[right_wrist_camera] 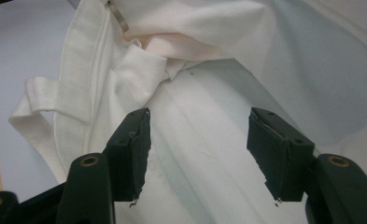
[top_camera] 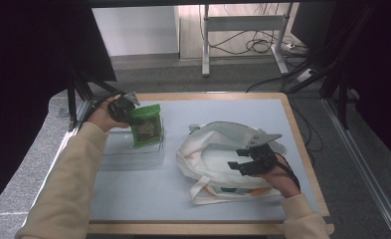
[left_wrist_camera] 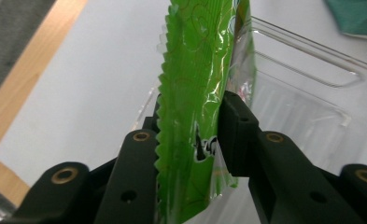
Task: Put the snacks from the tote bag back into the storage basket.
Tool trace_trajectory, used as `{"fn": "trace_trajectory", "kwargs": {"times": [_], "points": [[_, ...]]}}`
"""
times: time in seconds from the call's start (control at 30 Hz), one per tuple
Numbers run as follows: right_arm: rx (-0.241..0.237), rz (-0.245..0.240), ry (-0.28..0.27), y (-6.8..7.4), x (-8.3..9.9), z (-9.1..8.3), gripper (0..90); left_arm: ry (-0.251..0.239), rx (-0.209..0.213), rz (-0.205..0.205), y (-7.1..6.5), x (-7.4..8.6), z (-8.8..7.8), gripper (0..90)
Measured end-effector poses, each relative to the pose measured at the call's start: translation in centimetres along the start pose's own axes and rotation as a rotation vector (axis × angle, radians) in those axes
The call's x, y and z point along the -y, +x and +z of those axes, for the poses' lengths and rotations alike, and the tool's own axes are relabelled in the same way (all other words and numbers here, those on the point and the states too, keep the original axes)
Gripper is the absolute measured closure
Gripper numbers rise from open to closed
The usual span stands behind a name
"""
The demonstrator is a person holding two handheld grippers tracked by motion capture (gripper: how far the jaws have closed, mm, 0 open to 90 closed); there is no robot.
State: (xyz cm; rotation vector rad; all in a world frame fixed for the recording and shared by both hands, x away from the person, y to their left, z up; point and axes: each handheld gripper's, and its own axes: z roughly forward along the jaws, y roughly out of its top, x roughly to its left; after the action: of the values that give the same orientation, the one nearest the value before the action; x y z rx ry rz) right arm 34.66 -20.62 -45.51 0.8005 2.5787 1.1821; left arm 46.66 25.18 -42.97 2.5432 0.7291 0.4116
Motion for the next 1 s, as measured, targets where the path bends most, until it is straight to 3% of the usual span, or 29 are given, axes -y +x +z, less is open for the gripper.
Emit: {"fn": "trace_trajectory", "kwargs": {"times": [0.23,0.4,0.57,0.7,1.0], "points": [[0.015,-0.002,-0.005,0.1,-0.1,-0.1,39.5,-0.025,-0.062,0.010,-0.2,-0.2,0.3,59.1],[0.022,0.005,-0.008,0.0,-0.1,-0.3,39.5,-0.086,-0.094,0.016,-0.2,-0.3,-0.6,50.2],[0.019,0.004,-0.004,0.0,-0.1,-0.1,39.5,-0.132,-0.122,0.014,-0.1,-0.6,-1.5,48.1],[0.019,0.005,-0.004,-0.1,-0.1,-0.1,39.5,-0.200,-0.112,0.004,-0.1,-0.8,-2.7,46.8],[0.015,0.004,-0.011,-0.1,-0.1,-0.1,39.5,-0.216,-0.099,-0.038,-0.7,-0.8,-4.3,45.0]]}}
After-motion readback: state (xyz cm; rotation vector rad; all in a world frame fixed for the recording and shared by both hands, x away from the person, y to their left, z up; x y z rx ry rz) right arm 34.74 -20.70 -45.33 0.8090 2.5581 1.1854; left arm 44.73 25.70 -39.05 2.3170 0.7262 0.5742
